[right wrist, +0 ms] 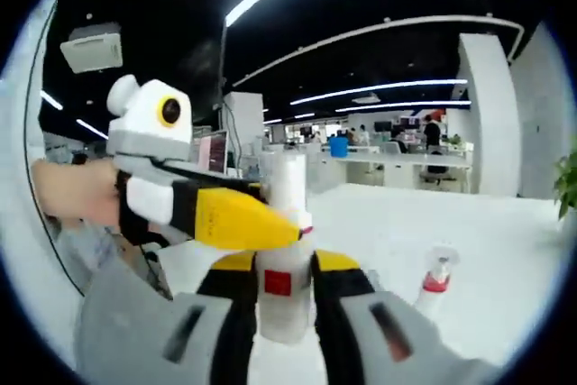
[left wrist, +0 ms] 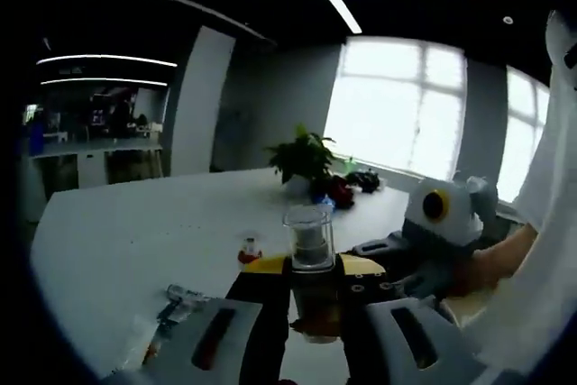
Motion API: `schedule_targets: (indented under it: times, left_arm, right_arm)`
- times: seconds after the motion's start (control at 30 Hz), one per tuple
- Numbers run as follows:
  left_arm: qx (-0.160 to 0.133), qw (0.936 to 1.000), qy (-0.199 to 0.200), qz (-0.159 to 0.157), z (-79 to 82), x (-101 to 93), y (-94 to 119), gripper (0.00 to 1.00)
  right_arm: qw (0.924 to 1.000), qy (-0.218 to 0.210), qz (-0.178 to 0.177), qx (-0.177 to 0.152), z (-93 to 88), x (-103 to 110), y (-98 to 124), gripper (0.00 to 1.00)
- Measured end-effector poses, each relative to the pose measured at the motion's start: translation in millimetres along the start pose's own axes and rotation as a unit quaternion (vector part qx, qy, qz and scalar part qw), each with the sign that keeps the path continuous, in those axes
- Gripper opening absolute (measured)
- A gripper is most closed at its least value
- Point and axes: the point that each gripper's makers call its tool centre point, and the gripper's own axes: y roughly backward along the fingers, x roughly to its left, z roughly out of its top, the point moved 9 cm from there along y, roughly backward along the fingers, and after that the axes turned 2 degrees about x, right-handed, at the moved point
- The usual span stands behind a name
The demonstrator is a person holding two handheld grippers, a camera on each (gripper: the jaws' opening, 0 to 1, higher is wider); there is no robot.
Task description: Arrange the skincare products in the storage area until every visible bottle or jar stands upright without overlapping.
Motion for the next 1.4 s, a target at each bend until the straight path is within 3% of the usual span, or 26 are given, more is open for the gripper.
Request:
schedule_targets:
  times: [0.03, 0.1, 0.2, 0.4, 0.53, 0.7, 0.83, 1.03, 1.4]
  left_arm:
    - [0.005, 0.9991, -0.013, -0.039, -1.6, -1.3, -1.5, 0.16]
    - [0.008, 0.9966, -0.023, -0.079, -2.2, -2.5, -4.8, 0.16]
    - [0.015, 0.9933, -0.033, -0.11, -2.3, -3.1, -10.4, 0.16]
    - [0.035, 0.9925, -0.04, -0.11, -11.3, 7.2, -21.7, 0.16]
    - [0.051, 0.9938, -0.046, -0.087, -22.7, 10.5, -29.1, 0.17]
    - [0.066, 0.9954, -0.028, -0.064, -40.1, 19.5, -35.5, 0.18]
    - [0.097, 0.9931, -0.058, -0.032, -56.0, 27.9, -41.3, 0.19]
    - [0.127, 0.9895, -0.065, -0.024, -79.1, 39.8, -49.3, 0.19]
    - [0.127, 0.991, -0.036, -0.022, -101.2, 52.3, -68.4, 0.19]
  right_arm:
    - [0.9998, -0.004, 0.02, 0.008, -1.7, -1.0, 1.3, 0.25]
    - [0.9987, -0.001, 0.05, 0.011, -2.4, -1.8, 3.7, 0.26]
    - [0.997, 0.01, 0.075, 0.016, -4.3, -4.8, 8.9, 0.26]
    - [0.9991, 0.023, 0.025, 0.026, -18.8, -9.8, 3.9, 0.25]
    - [0.9974, 0.052, -0.016, 0.047, -32.0, -15.8, -1.0, 0.25]
    - [0.9962, 0.027, -0.061, 0.057, -55.3, -19.4, -16.0, 0.25]
    - [0.9913, 0.025, -0.103, 0.078, -75.2, -26.1, -28.8, 0.25]
    - [0.9878, 0.038, -0.097, 0.116, -97.1, -35.1, -39.6, 0.25]
    - [0.9816, 0.043, -0.089, 0.163, -117.7, -56.2, -38.7, 0.25]
